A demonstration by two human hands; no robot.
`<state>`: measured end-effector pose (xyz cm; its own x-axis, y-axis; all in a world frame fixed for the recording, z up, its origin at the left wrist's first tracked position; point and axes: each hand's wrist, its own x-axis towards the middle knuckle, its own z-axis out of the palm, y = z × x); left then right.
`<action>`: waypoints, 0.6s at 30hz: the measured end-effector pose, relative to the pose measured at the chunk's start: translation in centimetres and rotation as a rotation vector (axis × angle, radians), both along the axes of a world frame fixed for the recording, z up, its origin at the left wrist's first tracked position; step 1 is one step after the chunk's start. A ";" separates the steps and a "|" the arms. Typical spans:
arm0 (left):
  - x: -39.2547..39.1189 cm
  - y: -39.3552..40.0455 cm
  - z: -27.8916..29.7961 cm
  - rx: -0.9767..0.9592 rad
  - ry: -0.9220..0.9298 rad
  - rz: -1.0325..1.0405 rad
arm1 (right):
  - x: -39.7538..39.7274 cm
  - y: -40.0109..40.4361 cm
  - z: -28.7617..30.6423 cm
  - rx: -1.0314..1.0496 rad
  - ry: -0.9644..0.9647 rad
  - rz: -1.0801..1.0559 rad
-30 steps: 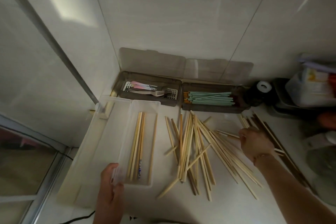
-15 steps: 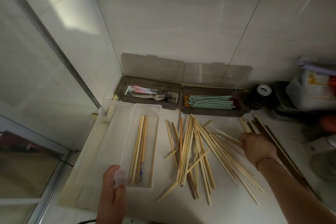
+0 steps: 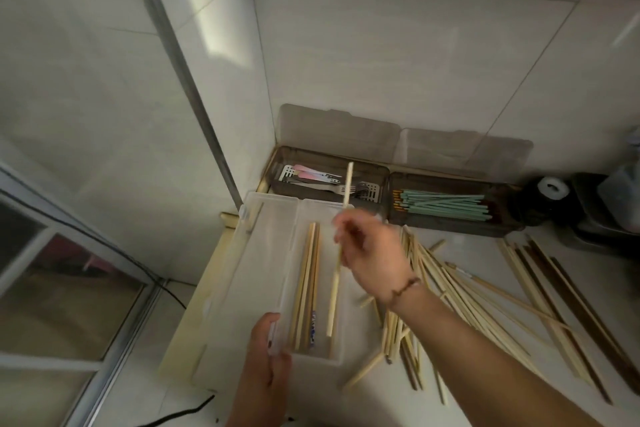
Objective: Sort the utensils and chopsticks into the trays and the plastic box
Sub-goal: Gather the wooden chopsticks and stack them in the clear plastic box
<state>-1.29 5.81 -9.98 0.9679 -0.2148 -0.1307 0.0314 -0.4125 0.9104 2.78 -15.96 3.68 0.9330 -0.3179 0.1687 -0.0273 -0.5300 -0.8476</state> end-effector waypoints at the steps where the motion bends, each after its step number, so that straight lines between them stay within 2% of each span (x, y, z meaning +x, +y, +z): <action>1: 0.1 0.0 0.2 -0.015 -0.002 -0.007 | 0.8 0.9 -0.8 -0.094 0.075 0.015; 7: 0.4 0.4 1.0 -0.035 0.009 -0.105 | 3.6 3.9 -4.8 -0.424 0.527 0.175; 12: 0.3 0.6 1.9 -0.057 0.019 -0.170 | 5.1 4.7 -5.6 -0.594 0.809 0.242; 15: 0.4 0.6 2.1 -0.049 0.027 -0.196 | 5.4 4.6 -5.7 -0.617 0.898 0.251; 18: 0.3 0.6 2.2 -0.044 0.037 -0.199 | 5.4 4.7 -5.7 -0.635 0.894 0.324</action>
